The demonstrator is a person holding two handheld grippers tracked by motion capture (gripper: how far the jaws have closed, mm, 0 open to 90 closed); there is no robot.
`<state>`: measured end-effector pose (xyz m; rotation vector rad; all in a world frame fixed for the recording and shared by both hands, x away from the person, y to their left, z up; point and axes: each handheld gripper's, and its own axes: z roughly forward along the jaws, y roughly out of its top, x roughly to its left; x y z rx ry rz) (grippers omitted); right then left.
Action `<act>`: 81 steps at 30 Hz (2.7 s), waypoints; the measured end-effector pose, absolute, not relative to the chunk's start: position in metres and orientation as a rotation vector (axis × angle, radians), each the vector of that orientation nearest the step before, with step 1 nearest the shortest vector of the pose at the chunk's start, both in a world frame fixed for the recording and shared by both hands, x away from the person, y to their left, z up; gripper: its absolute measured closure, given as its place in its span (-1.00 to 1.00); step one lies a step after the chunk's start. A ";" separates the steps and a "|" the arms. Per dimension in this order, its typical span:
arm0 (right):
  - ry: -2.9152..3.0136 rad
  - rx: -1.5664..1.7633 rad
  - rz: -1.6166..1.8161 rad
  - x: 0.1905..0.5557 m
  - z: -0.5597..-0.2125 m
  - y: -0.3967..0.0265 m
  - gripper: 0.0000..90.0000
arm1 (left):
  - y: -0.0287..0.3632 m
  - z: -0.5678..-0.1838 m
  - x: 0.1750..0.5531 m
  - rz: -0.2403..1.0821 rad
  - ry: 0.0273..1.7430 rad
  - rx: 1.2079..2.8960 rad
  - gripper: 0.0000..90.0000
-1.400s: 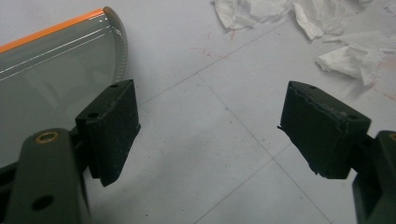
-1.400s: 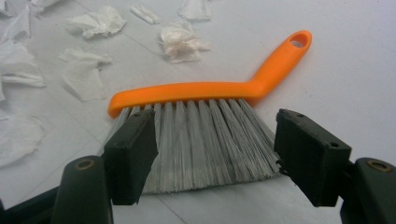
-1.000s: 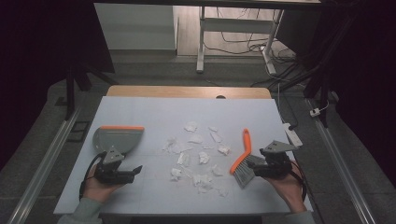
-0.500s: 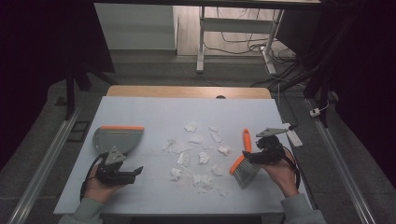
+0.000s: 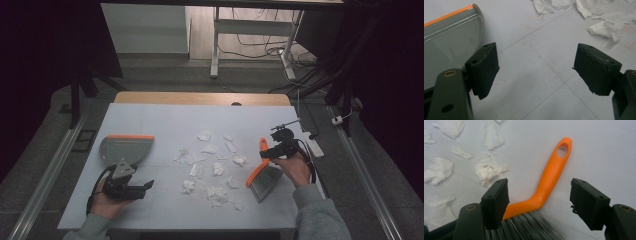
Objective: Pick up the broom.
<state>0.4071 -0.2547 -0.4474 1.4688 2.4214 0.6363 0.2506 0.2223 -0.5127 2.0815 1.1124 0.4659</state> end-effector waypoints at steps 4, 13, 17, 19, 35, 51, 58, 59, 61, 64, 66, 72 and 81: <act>2.429 1.545 0.525 0.415 -0.457 -0.244 -0.31 | 0.221 -0.511 0.249 0.475 1.100 2.087 -0.54; 2.353 1.720 0.376 0.429 -0.474 -0.236 -0.23 | 0.218 -0.512 0.247 0.474 1.079 2.095 -0.55; 2.325 1.777 0.315 0.431 -0.479 -0.234 -0.16 | 0.220 -0.511 0.247 0.472 1.073 2.088 -0.55; 2.314 1.799 0.293 0.432 -0.482 -0.232 -0.08 | 0.220 -0.511 0.246 0.471 1.073 2.083 -0.55; 2.189 1.972 0.175 0.430 -0.490 -0.224 0.45 | 0.221 -0.511 0.246 0.471 1.078 2.079 -0.55; 2.269 1.900 0.353 0.424 -0.479 -0.247 0.58 | 0.222 -0.513 0.249 0.470 1.087 2.084 -0.55; 2.325 1.853 0.508 0.418 -0.463 -0.262 0.58 | 0.224 -0.513 0.251 0.467 1.091 2.079 -0.55; 2.335 1.844 0.533 0.417 -0.459 -0.264 0.58 | 0.224 -0.513 0.251 0.467 1.091 2.079 -0.55; 2.349 1.806 0.592 0.414 -0.452 -0.267 0.58 | 0.224 -0.513 0.251 0.466 1.094 2.077 -0.55; 2.346 1.789 0.691 0.409 -0.441 -0.271 0.58 | 0.225 -0.513 0.251 0.470 1.094 2.076 -0.55; 2.348 1.784 0.727 0.407 -0.438 -0.273 0.58 | 0.225 -0.513 0.251 0.471 1.095 2.073 -0.55; 2.324 1.735 0.901 0.398 -0.424 -0.277 0.58 | 0.224 -0.514 0.253 0.472 1.097 2.077 -0.55; 2.305 1.637 1.155 0.390 -0.416 -0.271 0.58 | 0.224 -0.514 0.255 0.481 1.105 2.073 -0.55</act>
